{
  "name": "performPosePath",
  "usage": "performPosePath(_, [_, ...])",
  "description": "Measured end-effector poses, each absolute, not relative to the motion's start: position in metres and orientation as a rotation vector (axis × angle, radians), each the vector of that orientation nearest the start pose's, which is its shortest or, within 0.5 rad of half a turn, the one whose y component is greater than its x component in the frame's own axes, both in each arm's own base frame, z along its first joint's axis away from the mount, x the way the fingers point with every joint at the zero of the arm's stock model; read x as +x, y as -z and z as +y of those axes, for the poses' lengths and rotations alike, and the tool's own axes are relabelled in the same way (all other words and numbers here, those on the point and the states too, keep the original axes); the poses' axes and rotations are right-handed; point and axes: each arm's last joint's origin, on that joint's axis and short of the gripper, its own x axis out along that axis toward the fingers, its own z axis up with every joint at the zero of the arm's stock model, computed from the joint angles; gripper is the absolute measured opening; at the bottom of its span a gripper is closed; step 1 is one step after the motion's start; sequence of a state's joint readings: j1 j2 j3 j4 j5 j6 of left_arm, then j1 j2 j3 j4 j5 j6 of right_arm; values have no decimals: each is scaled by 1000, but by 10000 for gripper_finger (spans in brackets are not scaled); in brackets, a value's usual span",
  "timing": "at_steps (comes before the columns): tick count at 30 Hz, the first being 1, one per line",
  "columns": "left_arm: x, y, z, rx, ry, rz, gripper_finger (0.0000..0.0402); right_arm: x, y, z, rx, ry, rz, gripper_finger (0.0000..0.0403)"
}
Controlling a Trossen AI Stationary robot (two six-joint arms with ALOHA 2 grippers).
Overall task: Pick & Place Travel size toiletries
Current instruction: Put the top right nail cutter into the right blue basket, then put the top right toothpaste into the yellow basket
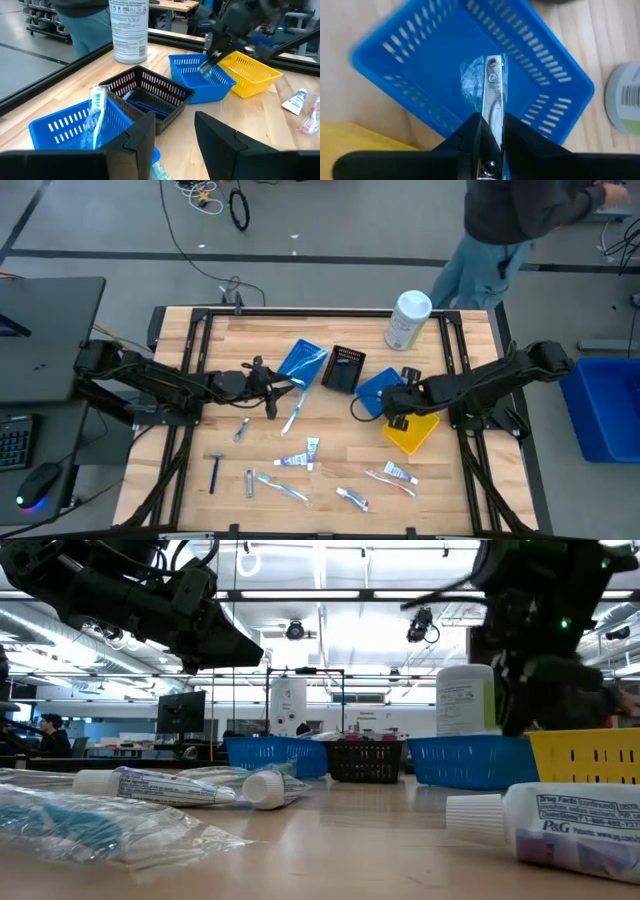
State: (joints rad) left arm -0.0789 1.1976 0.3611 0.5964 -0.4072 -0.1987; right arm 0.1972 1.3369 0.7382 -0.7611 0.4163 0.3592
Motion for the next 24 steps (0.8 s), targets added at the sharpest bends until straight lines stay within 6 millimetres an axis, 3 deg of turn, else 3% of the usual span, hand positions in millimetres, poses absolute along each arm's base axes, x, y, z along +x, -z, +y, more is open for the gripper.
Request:
performPosePath(8, [224,-185,-6,-138,-350,201,146,214,-175,26,-106,410,1217,136])
performPosePath(14, [224,-185,-6,-142,-358,198,146,230,-199,30,-15,402,1131,178])
performPosePath(18, [224,-185,-5,-140,-389,194,146,247,-223,37,143,290,1027,194])
performPosePath(24, [224,-185,-5,-158,-398,190,146,263,-238,60,362,-7,874,203])
